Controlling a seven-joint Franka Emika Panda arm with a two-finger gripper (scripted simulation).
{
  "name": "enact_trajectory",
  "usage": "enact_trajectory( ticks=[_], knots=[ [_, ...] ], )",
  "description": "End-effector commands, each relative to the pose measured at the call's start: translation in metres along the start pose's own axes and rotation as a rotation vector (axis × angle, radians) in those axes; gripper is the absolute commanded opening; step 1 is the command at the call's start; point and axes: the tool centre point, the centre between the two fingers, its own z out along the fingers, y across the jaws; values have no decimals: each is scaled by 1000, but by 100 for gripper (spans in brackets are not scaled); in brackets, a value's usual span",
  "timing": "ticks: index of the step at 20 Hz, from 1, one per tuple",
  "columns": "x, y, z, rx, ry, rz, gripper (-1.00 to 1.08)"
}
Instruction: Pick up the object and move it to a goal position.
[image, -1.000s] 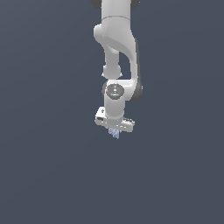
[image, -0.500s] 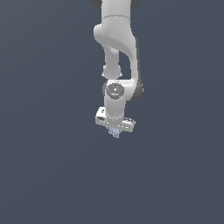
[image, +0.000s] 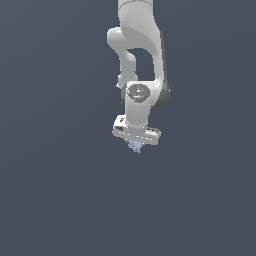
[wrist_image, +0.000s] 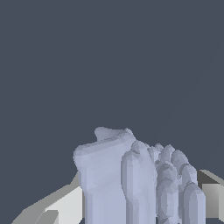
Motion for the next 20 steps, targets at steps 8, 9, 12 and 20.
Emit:
enact_trajectory(
  ticks=[8, 9, 12, 20],
  knots=[
    [-25, -39, -86, -1, 1, 0, -100],
    [-28, -44, -98, -1, 1, 0, -100],
    [-38, -59, -132, -2, 2, 0, -100],
    [-62, -100, -220, -2, 2, 0, -100]
  ],
)
